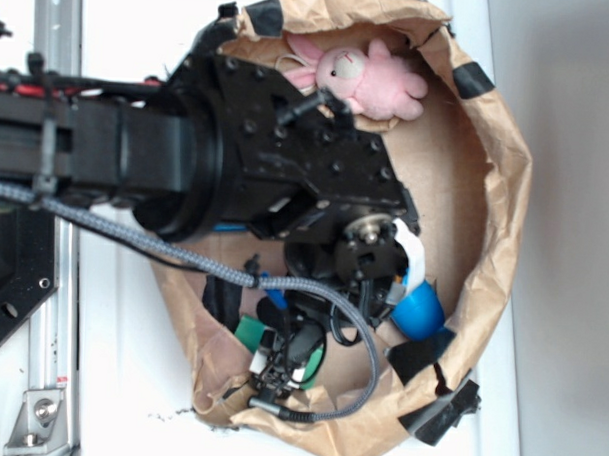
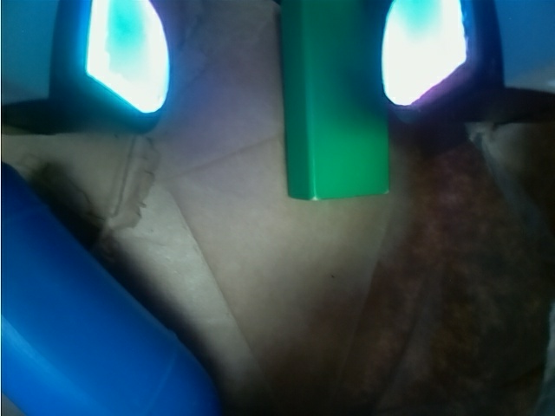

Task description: Grab the green block.

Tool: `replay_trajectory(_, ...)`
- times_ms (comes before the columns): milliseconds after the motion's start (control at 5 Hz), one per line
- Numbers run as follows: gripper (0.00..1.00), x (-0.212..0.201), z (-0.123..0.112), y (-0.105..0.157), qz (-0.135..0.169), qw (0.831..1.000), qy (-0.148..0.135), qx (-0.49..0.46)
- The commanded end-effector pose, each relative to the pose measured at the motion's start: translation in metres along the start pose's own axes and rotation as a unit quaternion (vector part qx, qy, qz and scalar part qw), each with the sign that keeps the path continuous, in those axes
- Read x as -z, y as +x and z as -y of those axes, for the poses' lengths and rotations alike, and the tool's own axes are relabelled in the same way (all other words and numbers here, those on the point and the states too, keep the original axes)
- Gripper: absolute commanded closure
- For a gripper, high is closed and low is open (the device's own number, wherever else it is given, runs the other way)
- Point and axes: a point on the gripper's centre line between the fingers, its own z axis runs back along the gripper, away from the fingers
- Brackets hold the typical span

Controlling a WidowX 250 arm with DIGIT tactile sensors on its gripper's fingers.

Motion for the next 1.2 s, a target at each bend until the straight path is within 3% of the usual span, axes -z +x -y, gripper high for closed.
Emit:
replay_trajectory(0, 0.00, -0.014, -0.001, 0.005, 0.017, 1.000, 0.002, -0.008)
replay_trajectory(200, 0.00, -0.034, -0.017, 0.008, 0.033, 0.999, 0.013, -0.024)
replay_trajectory(600, 0.00, -0.024, -0.029, 0.006, 0.021, 0.999, 0.016, -0.023)
replay_trajectory(1000, 0.00, 0.004, 0.000, 0.010, -0.001, 1.000, 0.011, 0.010)
